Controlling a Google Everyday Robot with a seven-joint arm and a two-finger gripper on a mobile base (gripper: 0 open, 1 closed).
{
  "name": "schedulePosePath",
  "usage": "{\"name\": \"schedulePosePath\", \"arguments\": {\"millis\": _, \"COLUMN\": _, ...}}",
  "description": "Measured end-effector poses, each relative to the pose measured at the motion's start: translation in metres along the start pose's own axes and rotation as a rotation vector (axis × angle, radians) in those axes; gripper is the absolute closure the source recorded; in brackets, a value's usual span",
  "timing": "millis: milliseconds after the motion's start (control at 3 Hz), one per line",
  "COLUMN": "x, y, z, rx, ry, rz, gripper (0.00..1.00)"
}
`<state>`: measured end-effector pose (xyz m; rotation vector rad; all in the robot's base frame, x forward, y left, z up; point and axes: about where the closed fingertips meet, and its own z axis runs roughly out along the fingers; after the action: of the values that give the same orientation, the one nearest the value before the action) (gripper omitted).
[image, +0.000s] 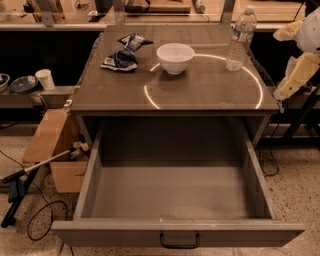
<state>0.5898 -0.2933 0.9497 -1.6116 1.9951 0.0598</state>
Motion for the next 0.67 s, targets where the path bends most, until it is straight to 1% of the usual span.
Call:
{"name": "schedulePosePath", "arguments": {"millis": 333, "x": -0.0031, "y": -0.0124, "z": 0.008, "rx": 0.021, "ry": -0.061, "rz": 0.004, "gripper": 0.0}}
{"name": "schedulePosePath", "arguments": {"millis": 667, "x": -0.004, "y": -0.0127, "z": 0.011, "rx": 0.013, "ry": -0.064, "rz": 0.007, "gripper": 0.0}}
